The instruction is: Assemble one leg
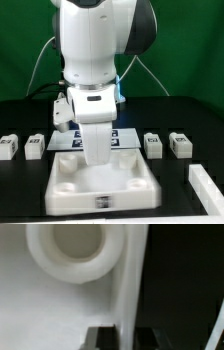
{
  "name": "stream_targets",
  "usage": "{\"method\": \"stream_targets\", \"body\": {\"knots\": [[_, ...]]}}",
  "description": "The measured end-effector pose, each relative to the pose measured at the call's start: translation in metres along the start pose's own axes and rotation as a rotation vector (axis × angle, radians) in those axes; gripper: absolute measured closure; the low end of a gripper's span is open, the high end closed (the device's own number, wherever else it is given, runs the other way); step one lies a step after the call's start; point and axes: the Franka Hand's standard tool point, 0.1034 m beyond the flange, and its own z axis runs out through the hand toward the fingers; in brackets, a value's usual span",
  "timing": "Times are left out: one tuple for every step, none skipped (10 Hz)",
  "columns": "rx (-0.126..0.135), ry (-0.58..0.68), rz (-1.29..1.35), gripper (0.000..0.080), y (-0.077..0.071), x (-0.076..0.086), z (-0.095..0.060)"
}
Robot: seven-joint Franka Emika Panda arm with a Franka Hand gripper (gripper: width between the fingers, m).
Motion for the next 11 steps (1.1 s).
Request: {"method": "stream_targets", "body": {"knots": [[0.0,0.0,0.0,0.0734,0.0,0.0,0.0],[0.0,0.0,0.0,0.0734,0.0,0.0,0.0],[0.0,0.0,0.0,0.0734,0.0,0.0,0.0],[0.0,0.0,0.0,0.0734,0.0,0.0,0.0],[0.0,0.0,0.0,0.0734,0.0,0.0,0.0],[0.0,0.0,0.0,0.0734,0.0,0.0,0.0],[0.0,0.0,0.0,0.0734,0.0,0.0,0.0],[0.0,0.0,0.0,0.0734,0.0,0.0,0.0],[0.001,0.0,0.002,0.0734,0.001,0.0,-0.001],[-0.001,-0.001,0.013,0.0734,0.01,0.003,-0.005],[-0.009,0.0,0.019,0.0734,0.022,0.009,-0.008]]}}
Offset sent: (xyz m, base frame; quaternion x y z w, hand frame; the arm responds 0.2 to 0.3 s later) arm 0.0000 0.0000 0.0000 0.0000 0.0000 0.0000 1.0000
